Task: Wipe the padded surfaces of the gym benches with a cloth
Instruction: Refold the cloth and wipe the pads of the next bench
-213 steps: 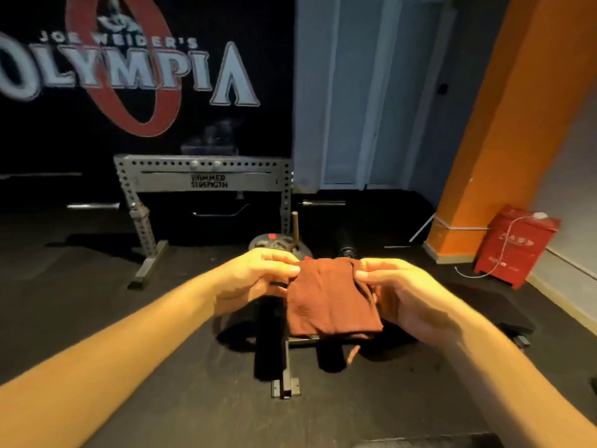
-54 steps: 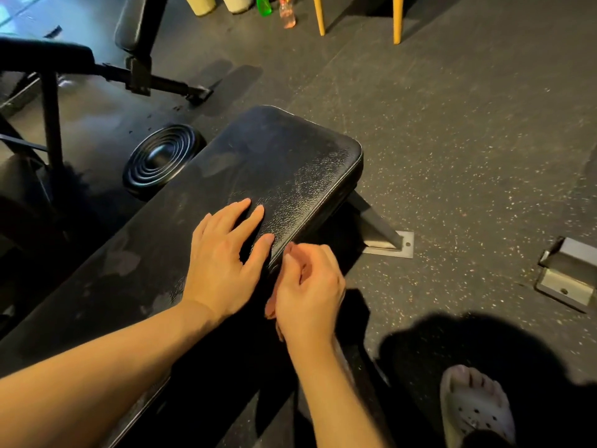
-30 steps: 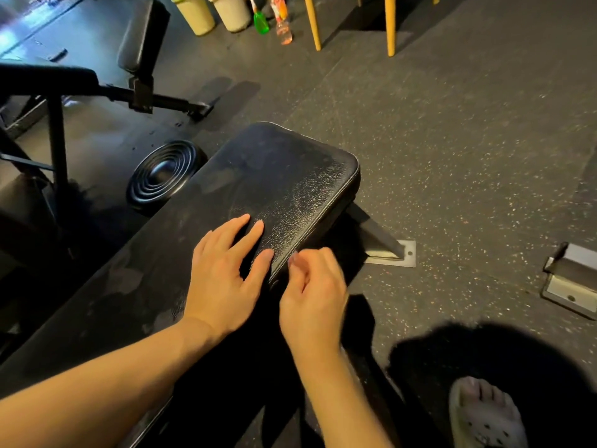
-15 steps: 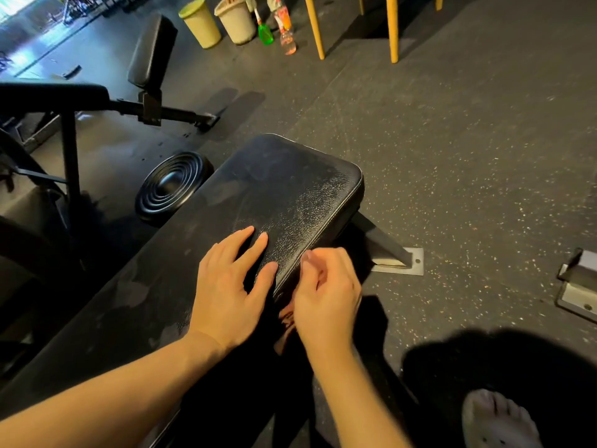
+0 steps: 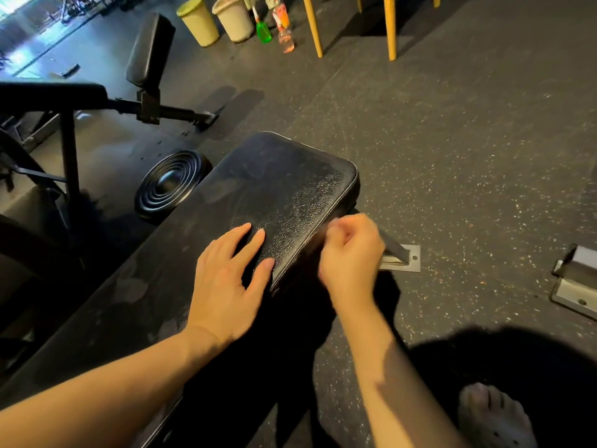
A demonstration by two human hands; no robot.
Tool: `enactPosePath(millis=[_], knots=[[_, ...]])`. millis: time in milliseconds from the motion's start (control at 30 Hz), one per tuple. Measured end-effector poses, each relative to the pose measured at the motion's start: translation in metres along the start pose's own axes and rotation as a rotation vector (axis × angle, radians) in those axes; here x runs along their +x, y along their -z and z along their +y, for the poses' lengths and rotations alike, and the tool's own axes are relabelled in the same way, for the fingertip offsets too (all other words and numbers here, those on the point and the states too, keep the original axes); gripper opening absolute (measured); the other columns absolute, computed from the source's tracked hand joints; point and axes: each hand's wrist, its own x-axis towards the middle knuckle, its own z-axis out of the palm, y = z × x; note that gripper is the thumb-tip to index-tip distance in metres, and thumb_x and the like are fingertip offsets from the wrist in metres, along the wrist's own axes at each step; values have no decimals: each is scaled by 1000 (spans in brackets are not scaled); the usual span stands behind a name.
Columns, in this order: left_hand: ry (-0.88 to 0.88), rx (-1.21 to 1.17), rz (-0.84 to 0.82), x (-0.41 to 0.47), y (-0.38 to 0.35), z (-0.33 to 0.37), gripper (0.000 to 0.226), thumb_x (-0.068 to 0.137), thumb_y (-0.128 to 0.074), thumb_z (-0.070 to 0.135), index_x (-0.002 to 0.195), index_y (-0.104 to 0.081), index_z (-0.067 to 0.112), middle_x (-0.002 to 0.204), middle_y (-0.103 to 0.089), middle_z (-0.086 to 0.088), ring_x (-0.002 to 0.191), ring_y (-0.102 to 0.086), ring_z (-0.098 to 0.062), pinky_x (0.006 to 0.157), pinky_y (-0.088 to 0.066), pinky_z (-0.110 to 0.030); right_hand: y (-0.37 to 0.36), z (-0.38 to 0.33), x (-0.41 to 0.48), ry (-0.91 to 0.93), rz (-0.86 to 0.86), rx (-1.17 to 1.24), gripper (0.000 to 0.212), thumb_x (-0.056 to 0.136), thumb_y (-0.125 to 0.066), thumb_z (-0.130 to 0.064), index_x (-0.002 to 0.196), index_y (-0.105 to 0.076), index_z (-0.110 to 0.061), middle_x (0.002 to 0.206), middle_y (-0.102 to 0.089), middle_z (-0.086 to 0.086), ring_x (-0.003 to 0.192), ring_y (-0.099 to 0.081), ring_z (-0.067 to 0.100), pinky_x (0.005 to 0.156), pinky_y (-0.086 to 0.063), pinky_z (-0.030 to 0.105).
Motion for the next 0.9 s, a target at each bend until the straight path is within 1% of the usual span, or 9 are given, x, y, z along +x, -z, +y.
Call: enactPosePath(millis=[67,133,200,333,433,567,733,800,900], knots=[[7,5,3,-2,1,-1,57,101,-41,55,147,-56,26,154,-48,2,144,-41,-20,117,-34,-54,1,9,30,-128,-41,-51,11,91,-63,-11,80,-64,-14,87,-69,6,88,-62,29,78,-42,33],[8,-5,0,-3,2,1,57,101,-41,55,147,-56,26,154,-48,2,145,-41,-20,117,-34,-54,7,13,38,-239,-95,-20,17,90,-67,-17,74,-64,-15,81,-70,9,84,-66,31,79,-53,42],[10,1,-2,-2,3,2,57,101,-40,55,147,-56,25,155,-48,2,145,-40,-20,118,-33,-54,19,9,46,-341,-19,106,21,86,-70,-14,66,-64,-18,75,-70,10,73,-67,23,74,-57,47],[14,0,-1,-2,3,2,57,101,-40,54,148,-55,25,155,-47,2,145,-40,-20,119,-32,-53,37,-14,77,-383,183,362,26,89,-63,3,68,-57,-12,66,-56,-3,48,-54,0,50,-47,23],[12,5,-1,-3,3,3,57,101,-39,54,148,-55,25,155,-48,2,145,-40,-20,119,-32,-53,32,-31,71,-458,-26,500,24,84,-57,16,70,-60,-4,69,-59,7,49,-52,14,46,-39,26],[9,4,4,-2,3,2,56,101,-41,53,147,-56,24,154,-48,1,144,-41,-20,119,-33,-51,27,-35,18,-444,-212,598,8,84,-53,15,85,-61,15,67,-57,19,54,-48,27,46,-39,36],[2,26,-7,-2,1,1,57,101,-40,52,147,-56,23,154,-48,0,143,-42,-21,118,-33,-49,29,-51,-29,-615,-366,673,14,81,-57,12,91,-66,14,62,-60,23,50,-52,32,45,-43,34],[5,21,-8,-3,2,2,57,101,-40,53,147,-55,23,154,-48,1,143,-41,-21,118,-34,-50,35,-53,-18,-638,-319,676,15,78,-52,14,86,-63,18,59,-58,25,47,-51,31,41,-43,33],[5,13,-1,-2,3,2,57,101,-39,54,148,-55,25,154,-48,2,144,-41,-21,118,-34,-51,37,-40,21,-506,-67,640,7,77,-45,18,76,-52,19,64,-55,32,47,-48,31,39,-38,39]])
